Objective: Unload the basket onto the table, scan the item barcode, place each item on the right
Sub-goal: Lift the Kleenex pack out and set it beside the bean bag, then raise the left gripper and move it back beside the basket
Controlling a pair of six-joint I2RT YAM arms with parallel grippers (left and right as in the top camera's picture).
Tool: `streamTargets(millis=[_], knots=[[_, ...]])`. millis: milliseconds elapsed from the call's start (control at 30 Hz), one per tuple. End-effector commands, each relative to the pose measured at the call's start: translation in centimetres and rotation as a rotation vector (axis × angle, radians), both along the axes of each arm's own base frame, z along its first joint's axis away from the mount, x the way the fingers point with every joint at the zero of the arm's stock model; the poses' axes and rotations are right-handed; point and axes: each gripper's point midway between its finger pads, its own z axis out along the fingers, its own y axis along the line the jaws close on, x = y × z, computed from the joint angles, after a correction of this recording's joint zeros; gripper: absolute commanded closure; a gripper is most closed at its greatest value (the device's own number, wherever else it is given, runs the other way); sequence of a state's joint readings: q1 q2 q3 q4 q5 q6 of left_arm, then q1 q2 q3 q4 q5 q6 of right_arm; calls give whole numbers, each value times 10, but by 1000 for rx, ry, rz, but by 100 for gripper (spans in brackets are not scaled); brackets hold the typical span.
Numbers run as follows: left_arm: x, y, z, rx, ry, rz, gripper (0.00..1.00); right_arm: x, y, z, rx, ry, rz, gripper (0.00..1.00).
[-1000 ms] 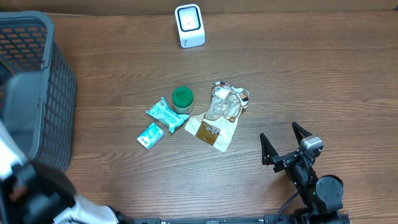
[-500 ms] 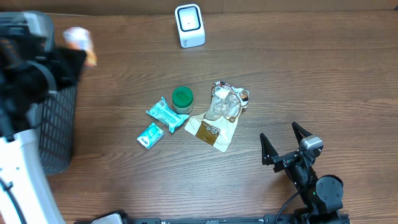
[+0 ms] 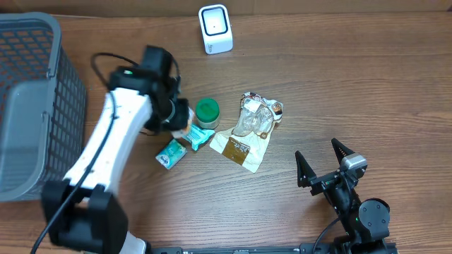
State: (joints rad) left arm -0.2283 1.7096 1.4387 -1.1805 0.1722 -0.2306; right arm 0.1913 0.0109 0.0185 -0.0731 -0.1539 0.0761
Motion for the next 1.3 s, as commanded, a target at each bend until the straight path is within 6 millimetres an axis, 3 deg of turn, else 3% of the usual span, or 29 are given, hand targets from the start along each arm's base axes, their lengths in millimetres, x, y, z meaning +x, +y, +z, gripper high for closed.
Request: streamTargets(millis=[0, 100, 267, 333, 400, 467, 600, 667, 700, 767, 833, 1033, 1133, 1267], knots=[[-18, -13, -35, 42, 91, 0, 96, -1, 2, -2, 5, 0, 11, 0], [-31, -23, -48, 58, 138, -11, 96, -1, 2, -2, 5, 0, 11, 0], [-39, -40, -50, 62, 138, -50, 95, -1, 2, -2, 5, 0, 11, 0], [-38, -45, -50, 58, 125, -64, 82, -1, 2, -2, 5, 1, 11, 0], [-37, -47, -50, 55, 118, -69, 60, -1, 2, -2, 5, 0, 11, 0], [-37, -48, -49, 50, 118, -70, 55, -1, 2, -2, 5, 0, 11, 0], [-34, -47, -37, 46, 101, -84, 55, -1, 2, -2, 5, 0, 11, 0], [-28, -49, -21, 36, 66, -113, 55, -1, 2, -2, 5, 0, 11, 0], [-22, -52, -3, 24, 23, -133, 56, -1, 2, -2, 5, 0, 11, 0], [-13, -55, 26, 3, -46, -151, 71, -1, 2, -2, 5, 0, 11, 0], [-4, -55, 59, -20, -127, -163, 96, -1, 2, -2, 5, 0, 11, 0], [7, -40, 145, -68, -313, -114, 96, -1, 2, -2, 5, 0, 11, 0], [5, -33, 165, -84, -358, -79, 96, -1, 2, -2, 5, 0, 11, 0], [3, -26, 173, -108, -359, 18, 96, -1, 2, -2, 5, 0, 11, 0]])
